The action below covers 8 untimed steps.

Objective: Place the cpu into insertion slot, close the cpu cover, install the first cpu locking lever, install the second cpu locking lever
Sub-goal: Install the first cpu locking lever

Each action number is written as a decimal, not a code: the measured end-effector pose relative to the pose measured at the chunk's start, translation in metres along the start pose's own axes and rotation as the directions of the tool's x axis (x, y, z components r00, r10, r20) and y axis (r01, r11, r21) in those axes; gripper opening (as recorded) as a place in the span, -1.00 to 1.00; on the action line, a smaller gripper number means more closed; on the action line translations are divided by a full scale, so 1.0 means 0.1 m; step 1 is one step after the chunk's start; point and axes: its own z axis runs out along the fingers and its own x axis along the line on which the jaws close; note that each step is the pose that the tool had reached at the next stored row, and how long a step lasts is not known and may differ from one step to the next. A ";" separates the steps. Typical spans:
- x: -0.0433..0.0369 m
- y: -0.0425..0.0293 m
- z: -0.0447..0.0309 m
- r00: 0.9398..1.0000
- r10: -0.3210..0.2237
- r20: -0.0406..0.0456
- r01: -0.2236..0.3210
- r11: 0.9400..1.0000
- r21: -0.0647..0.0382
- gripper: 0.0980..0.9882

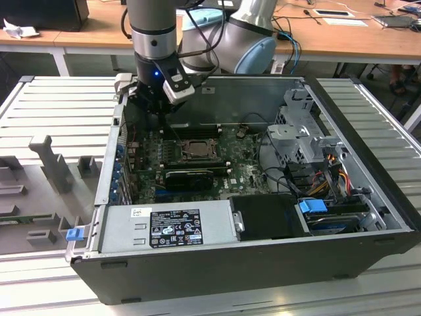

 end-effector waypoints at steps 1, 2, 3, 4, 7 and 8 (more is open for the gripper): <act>-0.014 0.000 0.001 1.000 0.000 0.000 0.000 1.000 0.000 -0.98; -0.025 -0.001 0.001 1.000 0.000 0.000 0.000 1.000 0.000 -0.98; -0.042 -0.001 0.002 1.000 0.000 0.000 0.000 1.000 0.000 -0.98; -0.072 -0.002 0.003 1.000 0.000 0.000 0.000 1.000 0.000 -0.98; -0.127 -0.003 0.005 1.000 0.000 0.000 0.000 1.000 0.000 -0.98; -0.142 -0.003 0.006 1.000 0.000 0.000 0.000 1.000 0.000 -0.98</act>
